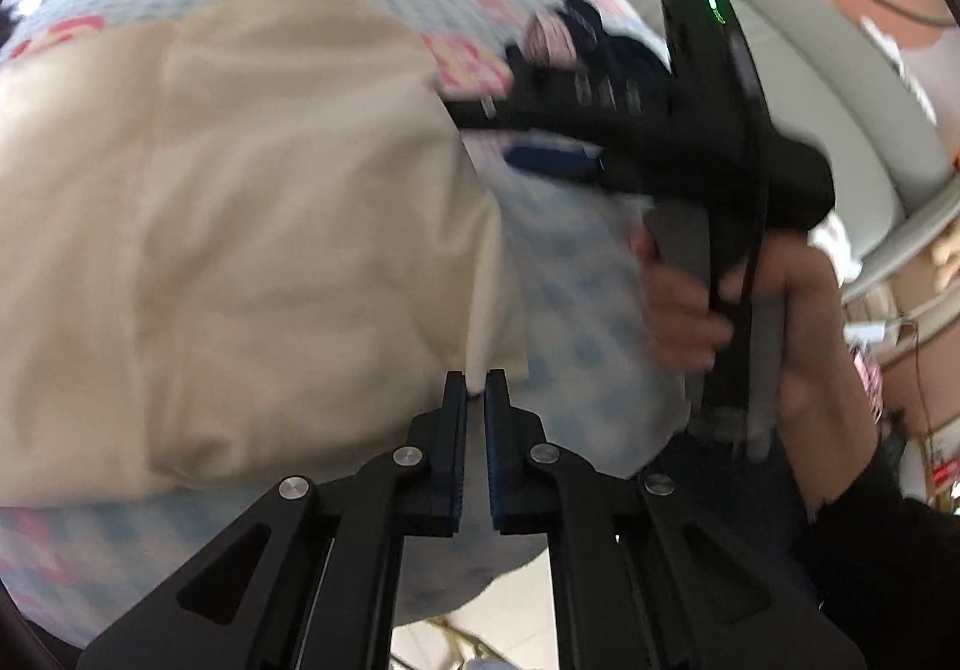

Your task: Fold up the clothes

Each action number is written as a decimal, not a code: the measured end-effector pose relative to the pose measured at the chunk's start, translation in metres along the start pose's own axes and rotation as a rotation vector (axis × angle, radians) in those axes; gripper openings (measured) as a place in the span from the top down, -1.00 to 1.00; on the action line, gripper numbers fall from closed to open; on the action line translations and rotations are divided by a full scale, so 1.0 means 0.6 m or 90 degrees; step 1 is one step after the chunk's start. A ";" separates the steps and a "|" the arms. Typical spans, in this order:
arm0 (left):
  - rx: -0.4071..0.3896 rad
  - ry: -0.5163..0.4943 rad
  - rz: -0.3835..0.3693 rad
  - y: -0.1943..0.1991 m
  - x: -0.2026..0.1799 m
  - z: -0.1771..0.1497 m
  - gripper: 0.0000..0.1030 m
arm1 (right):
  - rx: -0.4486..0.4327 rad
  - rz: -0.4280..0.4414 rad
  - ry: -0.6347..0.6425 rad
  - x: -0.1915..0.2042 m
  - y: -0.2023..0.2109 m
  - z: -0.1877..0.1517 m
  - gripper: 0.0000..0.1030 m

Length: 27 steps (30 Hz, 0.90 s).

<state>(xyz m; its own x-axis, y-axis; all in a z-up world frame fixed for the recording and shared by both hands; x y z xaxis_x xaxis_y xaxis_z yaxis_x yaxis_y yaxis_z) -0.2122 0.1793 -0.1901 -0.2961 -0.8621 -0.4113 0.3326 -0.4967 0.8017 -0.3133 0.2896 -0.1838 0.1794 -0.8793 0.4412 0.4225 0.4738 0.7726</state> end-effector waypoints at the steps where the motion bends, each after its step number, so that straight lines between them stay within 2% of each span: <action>1: 0.011 -0.007 -0.003 -0.004 -0.005 -0.003 0.88 | -0.002 0.006 -0.014 -0.005 0.002 0.000 -0.48; 3: 0.006 0.010 -0.027 0.014 -0.002 0.011 0.85 | -0.014 0.001 -0.018 -0.008 0.022 -0.003 -0.42; 5: -0.033 0.022 -0.051 0.048 0.005 0.042 0.74 | -0.025 -0.005 -0.024 -0.011 0.043 -0.014 -0.44; 6: -0.064 0.015 -0.038 0.064 0.012 0.066 0.51 | -0.027 -0.008 -0.028 -0.012 0.053 -0.023 -0.45; 7: -0.082 0.005 -0.020 0.070 0.018 0.085 0.11 | -0.022 -0.011 -0.030 -0.013 0.057 -0.033 -0.45; 8: -0.089 -0.007 0.004 0.067 0.025 0.103 -0.03 | -0.015 -0.018 -0.026 -0.012 0.057 -0.044 -0.45; 9: -0.094 -0.018 0.027 0.064 0.031 0.121 -0.05 | -0.008 -0.025 -0.020 -0.011 0.057 -0.055 -0.45; 11: -0.087 -0.033 0.039 0.042 0.031 0.151 -0.05 | 0.001 -0.049 0.002 -0.006 0.049 -0.068 -0.45; 13: -0.077 -0.045 0.030 0.014 0.016 0.173 -0.05 | 0.003 -0.077 0.041 0.004 0.041 -0.071 -0.48; 14: -0.074 -0.049 0.051 0.000 0.017 0.181 -0.05 | 0.002 -0.081 0.058 0.009 0.038 -0.072 -0.48; 17: -0.050 -0.041 0.118 -0.046 0.033 0.197 -0.05 | 0.005 -0.064 0.083 0.019 0.034 -0.076 -0.46; 20: -0.061 -0.017 0.133 -0.053 0.061 0.210 -0.04 | 0.016 -0.043 0.113 0.030 0.030 -0.086 -0.44; 21: -0.067 -0.008 0.135 -0.052 0.071 0.213 -0.04 | 0.019 -0.040 0.124 0.034 0.028 -0.090 -0.44; 23: -0.073 0.029 0.107 -0.042 0.083 0.207 -0.04 | 0.021 -0.022 0.132 0.039 0.030 -0.093 -0.44; 26: -0.102 0.081 0.053 0.004 0.093 0.192 -0.03 | 0.020 0.043 0.062 0.021 0.045 -0.082 -0.43; 27: -0.128 0.098 0.051 0.030 0.103 0.183 -0.02 | 0.018 0.038 0.062 0.021 0.045 -0.082 -0.42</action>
<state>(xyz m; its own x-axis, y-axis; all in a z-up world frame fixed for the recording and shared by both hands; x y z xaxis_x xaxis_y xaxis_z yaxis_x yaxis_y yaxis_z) -0.3231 0.1280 -0.1533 -0.1276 -0.8968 -0.4236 0.5250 -0.4234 0.7383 -0.2557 0.2889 -0.1797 0.2901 -0.8493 0.4410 0.3834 0.5254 0.7596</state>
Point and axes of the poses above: each gripper's, at about its wrist camera, not at the fingertips, and y roughly against the way its jaws point, x to its left, z to its top, the point moved 8 cm from there along -y, roughly the way its jaws point, and after that the axes turned 3 degrees about z, right-handed, at the moved point
